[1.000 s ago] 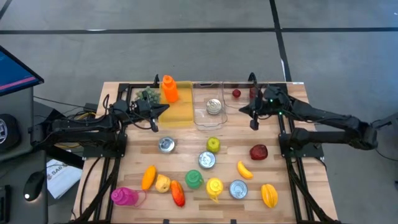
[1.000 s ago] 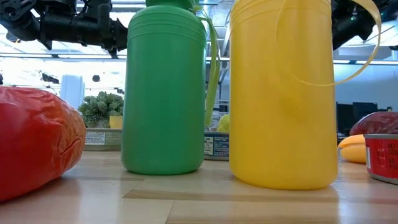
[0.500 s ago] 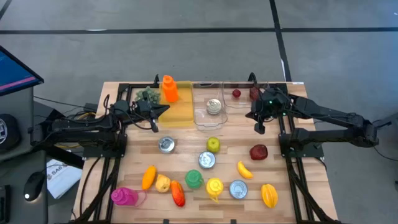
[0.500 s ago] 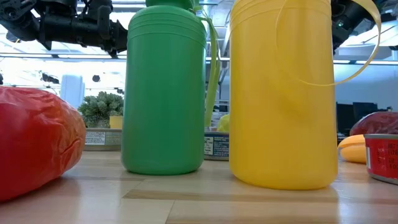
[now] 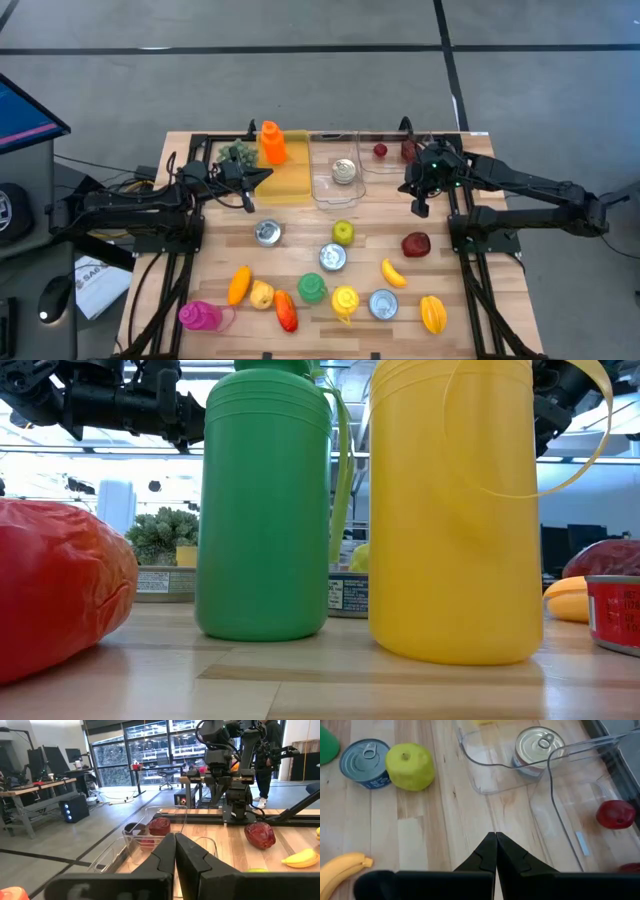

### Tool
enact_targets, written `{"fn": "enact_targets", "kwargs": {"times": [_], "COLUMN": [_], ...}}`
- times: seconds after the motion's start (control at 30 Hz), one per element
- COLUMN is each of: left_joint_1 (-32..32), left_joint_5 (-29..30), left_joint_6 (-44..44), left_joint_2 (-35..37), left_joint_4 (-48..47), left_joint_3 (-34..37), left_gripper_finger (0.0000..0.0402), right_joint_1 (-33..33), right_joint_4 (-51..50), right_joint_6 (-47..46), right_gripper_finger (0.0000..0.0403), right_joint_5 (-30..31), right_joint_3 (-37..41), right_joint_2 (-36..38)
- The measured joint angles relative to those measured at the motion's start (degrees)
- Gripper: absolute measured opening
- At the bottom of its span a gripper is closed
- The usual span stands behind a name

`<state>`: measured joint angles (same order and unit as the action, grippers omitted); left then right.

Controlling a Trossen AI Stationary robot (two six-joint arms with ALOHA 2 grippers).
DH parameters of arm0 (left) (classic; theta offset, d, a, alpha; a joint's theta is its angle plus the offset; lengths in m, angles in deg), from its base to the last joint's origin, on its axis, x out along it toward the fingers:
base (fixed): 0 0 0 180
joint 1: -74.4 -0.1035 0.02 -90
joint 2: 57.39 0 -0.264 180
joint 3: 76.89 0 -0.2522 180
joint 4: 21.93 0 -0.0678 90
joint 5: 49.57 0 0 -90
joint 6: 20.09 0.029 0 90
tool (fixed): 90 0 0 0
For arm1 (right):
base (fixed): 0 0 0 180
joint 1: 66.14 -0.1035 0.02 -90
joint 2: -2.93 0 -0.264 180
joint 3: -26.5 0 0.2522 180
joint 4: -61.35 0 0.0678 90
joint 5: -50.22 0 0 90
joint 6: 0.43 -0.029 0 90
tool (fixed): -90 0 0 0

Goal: Pick & Place Food Item
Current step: Put the red apple into the right transparent bin

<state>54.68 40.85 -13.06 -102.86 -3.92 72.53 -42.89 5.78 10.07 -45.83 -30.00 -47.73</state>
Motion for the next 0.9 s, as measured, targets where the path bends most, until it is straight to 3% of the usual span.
{"fn": "enact_targets", "kwargs": {"times": [0.9], "left_joint_1": [0.00], "left_joint_5": [-0.02], "left_joint_6": [0.15], "left_joint_2": [0.00], "left_joint_4": [0.02], "left_joint_3": [0.00], "left_gripper_finger": [0.0001], "right_joint_1": [0.02], "right_joint_4": [-2.61], "right_joint_6": [3.57], "right_gripper_finger": [0.0000], "right_joint_5": [0.05], "right_joint_3": [0.04], "right_joint_2": [0.00]}}
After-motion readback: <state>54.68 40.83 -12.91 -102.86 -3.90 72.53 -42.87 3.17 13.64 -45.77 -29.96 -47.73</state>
